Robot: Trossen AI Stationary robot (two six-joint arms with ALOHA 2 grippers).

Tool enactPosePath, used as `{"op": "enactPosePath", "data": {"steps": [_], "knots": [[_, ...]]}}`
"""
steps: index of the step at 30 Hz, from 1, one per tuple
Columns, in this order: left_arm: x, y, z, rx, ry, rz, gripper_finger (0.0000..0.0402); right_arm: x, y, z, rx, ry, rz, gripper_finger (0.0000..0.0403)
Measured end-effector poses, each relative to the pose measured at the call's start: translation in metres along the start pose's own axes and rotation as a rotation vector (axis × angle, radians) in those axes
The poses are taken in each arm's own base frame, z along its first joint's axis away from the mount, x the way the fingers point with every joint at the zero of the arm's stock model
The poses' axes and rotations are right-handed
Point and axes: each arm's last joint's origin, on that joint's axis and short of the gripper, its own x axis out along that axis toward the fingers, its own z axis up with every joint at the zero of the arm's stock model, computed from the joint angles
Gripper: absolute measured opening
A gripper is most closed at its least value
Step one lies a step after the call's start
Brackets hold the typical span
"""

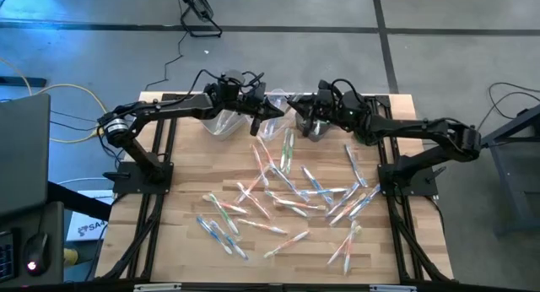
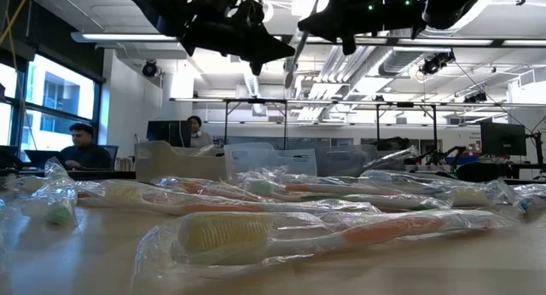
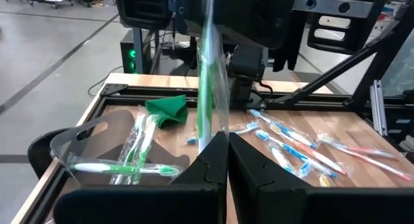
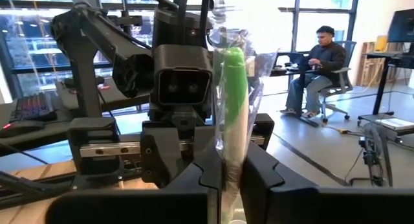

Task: Pick & Place Toothbrushes
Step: Put the green toothbrush into the black bin

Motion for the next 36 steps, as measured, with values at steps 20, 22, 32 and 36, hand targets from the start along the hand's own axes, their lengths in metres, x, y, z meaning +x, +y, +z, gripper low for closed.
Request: {"op": "enactPosePath", "data": {"steps": [20, 22, 32, 36], "knots": [[0.0, 0.001, 0.003, -0.032, -0.02, 0.031, 0.0086, 0.0, 0.009, 0.002, -0.001, -0.021, -0.006, 0.0019], [-0.001, 0.002, 0.003, -0.032, -0.02, 0.035, 0.0099, 0.0, 0.009, 0.001, 0.001, -0.017, -0.008, 0.0019], [-0.021, 0.02, 0.01, -0.032, -0.051, 0.108, 0.0108, -0.01, -0.004, 0.009, 0.059, 0.011, -0.078, 0.0019], [-0.027, 0.027, 0.009, -0.039, -0.049, 0.133, 0.0108, -0.012, -0.013, 0.003, 0.112, 0.072, -0.198, 0.0019]]}}
